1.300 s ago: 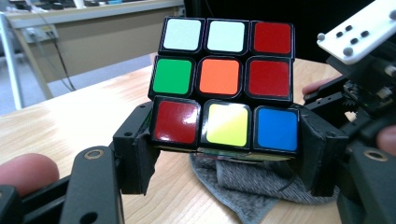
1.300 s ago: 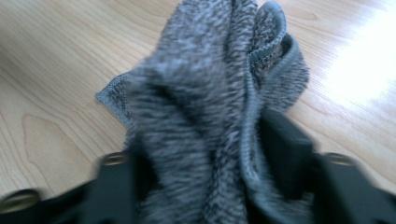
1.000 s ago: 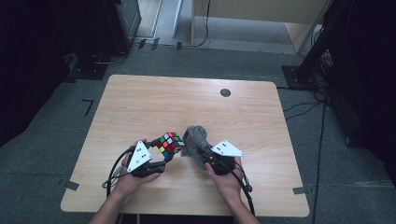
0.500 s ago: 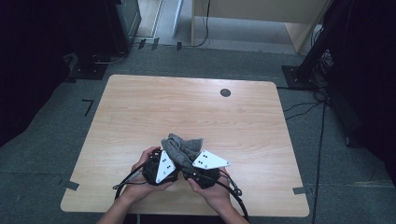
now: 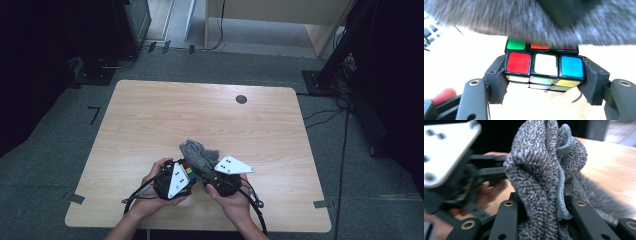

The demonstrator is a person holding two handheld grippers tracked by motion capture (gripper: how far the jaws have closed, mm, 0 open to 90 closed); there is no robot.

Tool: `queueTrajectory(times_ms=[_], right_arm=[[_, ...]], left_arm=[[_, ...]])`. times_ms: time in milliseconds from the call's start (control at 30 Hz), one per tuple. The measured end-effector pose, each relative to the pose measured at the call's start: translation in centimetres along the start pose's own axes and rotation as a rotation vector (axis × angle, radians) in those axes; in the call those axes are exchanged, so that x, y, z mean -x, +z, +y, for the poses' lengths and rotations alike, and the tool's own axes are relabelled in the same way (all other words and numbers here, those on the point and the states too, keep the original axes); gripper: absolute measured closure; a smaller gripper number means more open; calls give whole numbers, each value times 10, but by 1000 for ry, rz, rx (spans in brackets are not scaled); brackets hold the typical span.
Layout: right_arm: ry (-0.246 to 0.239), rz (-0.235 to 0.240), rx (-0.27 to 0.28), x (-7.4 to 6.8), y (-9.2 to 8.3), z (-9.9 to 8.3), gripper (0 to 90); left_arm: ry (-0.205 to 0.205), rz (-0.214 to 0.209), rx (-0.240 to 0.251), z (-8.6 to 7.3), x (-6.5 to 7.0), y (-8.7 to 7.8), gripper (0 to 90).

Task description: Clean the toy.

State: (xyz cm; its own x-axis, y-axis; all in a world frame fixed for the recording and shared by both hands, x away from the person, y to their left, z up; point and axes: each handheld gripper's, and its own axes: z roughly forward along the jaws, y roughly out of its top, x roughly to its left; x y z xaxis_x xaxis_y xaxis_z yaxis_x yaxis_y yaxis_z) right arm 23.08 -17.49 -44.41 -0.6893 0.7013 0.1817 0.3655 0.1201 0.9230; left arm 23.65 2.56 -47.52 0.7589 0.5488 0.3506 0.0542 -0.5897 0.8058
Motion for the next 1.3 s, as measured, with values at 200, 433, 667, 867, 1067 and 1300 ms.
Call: queueTrajectory(times_ms=[200,433,667,867,1067,1300], right_arm=[[62,-64,32,12,-8,2,700],[-10,115,-44,-20,7,1,697],[24,115,-43,-11,5,2,712],[43,-2,-4,8,-7,7,710],[100,4,59,15,-18,10,700],[4,158,-43,-20,4,5,698]], left_arm=[[-22,1,10,-1,-4,-1,334],[-6,8,5,2,0,-1,334],[5,-1,39,2,0,-5,335],[-2,-7,56,1,-3,-6,335],[4,-6,51,0,-2,-6,335],[3,-1,73,2,-3,-10,335]])
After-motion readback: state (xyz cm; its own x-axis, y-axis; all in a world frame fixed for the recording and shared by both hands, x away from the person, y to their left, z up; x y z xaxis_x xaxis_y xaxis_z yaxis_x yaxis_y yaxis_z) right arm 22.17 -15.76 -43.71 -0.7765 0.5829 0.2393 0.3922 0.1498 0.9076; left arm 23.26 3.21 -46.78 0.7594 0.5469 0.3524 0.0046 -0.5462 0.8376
